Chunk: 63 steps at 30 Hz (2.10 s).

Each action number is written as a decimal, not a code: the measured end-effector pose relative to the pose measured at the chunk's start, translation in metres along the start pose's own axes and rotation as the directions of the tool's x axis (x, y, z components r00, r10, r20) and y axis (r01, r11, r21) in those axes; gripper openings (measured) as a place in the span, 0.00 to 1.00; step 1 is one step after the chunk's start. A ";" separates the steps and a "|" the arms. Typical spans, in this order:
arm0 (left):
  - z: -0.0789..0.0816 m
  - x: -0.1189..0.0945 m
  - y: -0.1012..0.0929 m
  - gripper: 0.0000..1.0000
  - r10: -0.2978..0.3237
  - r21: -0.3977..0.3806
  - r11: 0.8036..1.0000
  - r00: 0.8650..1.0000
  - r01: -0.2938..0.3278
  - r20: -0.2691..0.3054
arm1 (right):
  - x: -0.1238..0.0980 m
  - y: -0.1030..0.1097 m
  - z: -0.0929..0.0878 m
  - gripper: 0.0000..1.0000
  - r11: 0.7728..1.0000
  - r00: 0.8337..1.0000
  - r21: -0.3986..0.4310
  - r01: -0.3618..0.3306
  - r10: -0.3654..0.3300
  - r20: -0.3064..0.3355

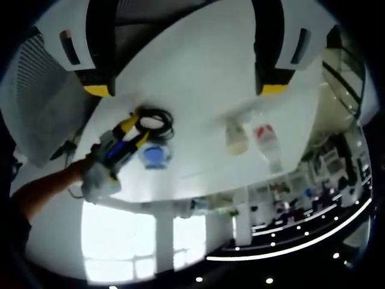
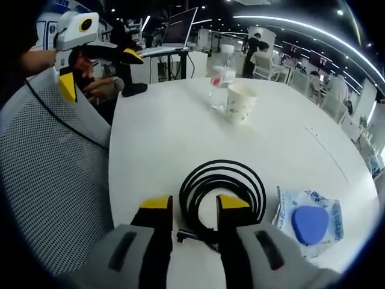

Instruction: Arrange the tabletop items into an orderly group along one side of the table until the central work area is clear of visible clutter.

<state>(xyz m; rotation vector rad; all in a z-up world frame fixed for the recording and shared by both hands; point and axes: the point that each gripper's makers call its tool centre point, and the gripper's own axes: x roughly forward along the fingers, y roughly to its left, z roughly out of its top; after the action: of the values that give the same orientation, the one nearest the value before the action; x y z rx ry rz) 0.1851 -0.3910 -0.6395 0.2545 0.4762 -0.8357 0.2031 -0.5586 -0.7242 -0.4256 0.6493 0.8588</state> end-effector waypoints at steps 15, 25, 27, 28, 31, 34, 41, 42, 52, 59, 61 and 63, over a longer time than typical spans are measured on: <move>0.012 0.011 -0.008 0.93 -0.073 0.063 0.995 0.996 0.076 -0.050 | -0.025 -0.022 -0.001 0.42 0.997 0.998 0.042 0.059 -0.060 0.025; 0.059 0.032 -0.026 0.88 -0.096 -0.017 0.995 0.995 0.097 0.033 | -0.050 -0.059 -0.011 0.55 0.982 0.988 0.122 0.147 -0.152 0.036; 0.064 0.037 -0.032 0.89 -0.117 -0.013 0.993 0.993 0.118 0.034 | -0.056 -0.068 -0.014 0.58 0.978 0.985 0.129 0.166 -0.172 0.034; 0.067 0.040 -0.035 0.89 -0.125 -0.014 0.992 0.991 0.126 0.038 | -0.060 -0.074 -0.015 0.59 0.974 0.982 0.135 0.180 -0.186 0.036; 0.071 0.047 -0.040 0.90 -0.144 -0.025 0.989 0.989 0.145 0.038 | -0.068 -0.087 -0.021 0.62 0.967 0.977 0.150 0.204 -0.210 0.032; 0.077 0.056 -0.049 0.91 -0.165 -0.028 0.986 0.985 0.166 0.042 | -0.076 -0.099 -0.027 0.65 0.962 0.973 0.158 0.222 -0.229 0.027; 0.083 0.076 -0.067 0.91 -0.212 -0.018 0.977 0.977 0.213 0.028 | -0.090 -0.125 -0.039 0.71 0.949 0.964 0.173 0.262 -0.267 0.007; 0.084 0.080 -0.071 0.91 -0.222 -0.022 0.975 0.975 0.223 0.026 | -0.092 -0.129 -0.041 0.72 0.947 0.962 0.174 0.269 -0.273 0.004; 0.088 0.110 -0.098 0.83 -0.285 -0.141 0.948 0.958 0.284 0.017 | -0.102 -0.157 -0.057 0.84 0.933 0.955 0.208 0.295 -0.295 -0.031; 0.087 0.125 -0.118 0.83 -0.315 -0.180 0.933 0.949 0.312 0.013 | -0.105 -0.171 -0.064 0.86 0.922 0.951 0.236 0.308 -0.308 -0.040; 0.086 0.130 -0.124 0.82 -0.328 -0.199 0.925 0.944 0.324 0.011 | -0.107 -0.176 -0.068 0.86 0.919 0.949 0.241 0.313 -0.311 -0.046; 0.085 0.135 -0.129 0.80 -0.340 -0.215 0.918 0.940 0.333 0.007 | -0.109 -0.181 -0.071 0.86 0.916 0.947 0.242 0.320 -0.317 -0.053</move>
<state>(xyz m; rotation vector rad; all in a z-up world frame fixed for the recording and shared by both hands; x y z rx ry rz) 0.1902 -0.5965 -0.6371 -0.0169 0.6456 -1.1089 0.2706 -0.7675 -0.6870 -0.2988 0.6674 0.4569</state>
